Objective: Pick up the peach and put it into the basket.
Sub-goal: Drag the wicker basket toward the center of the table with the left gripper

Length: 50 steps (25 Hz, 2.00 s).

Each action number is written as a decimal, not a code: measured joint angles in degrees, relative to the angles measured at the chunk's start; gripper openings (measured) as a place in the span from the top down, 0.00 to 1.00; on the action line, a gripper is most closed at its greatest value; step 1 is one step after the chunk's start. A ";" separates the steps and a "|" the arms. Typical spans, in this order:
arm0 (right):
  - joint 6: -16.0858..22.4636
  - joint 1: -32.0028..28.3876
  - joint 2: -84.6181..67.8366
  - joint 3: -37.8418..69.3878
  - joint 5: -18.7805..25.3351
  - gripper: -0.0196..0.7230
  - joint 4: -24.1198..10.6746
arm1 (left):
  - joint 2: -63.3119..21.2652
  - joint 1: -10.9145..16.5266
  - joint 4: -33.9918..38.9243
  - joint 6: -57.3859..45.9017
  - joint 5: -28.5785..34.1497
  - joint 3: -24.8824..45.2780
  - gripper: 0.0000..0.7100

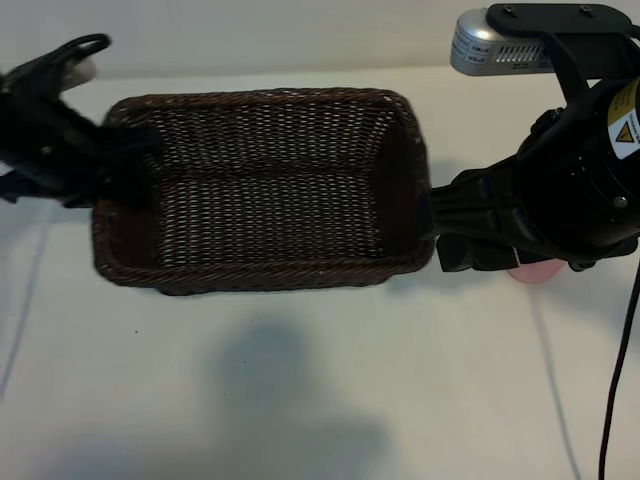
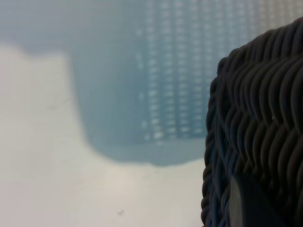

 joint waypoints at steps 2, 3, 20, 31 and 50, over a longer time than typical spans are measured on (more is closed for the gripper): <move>0.00 0.00 0.00 0.00 0.00 0.24 0.00 | 1.92 -1.30 0.03 -0.81 0.00 -1.35 0.84; 0.00 0.00 0.00 0.00 0.00 0.24 0.00 | 2.96 -1.81 0.11 -1.28 0.07 -2.02 0.84; 0.00 0.00 0.00 0.00 0.00 0.24 0.05 | 15.34 -7.90 -0.22 -4.21 -4.34 -8.53 0.84; 0.00 0.00 0.00 0.00 0.00 0.24 0.05 | 17.25 -7.90 -1.53 -2.23 -4.75 -8.67 0.84; 0.00 0.00 0.00 0.00 0.00 0.24 0.17 | 11.04 -7.90 0.06 -4.21 -0.14 -8.98 0.23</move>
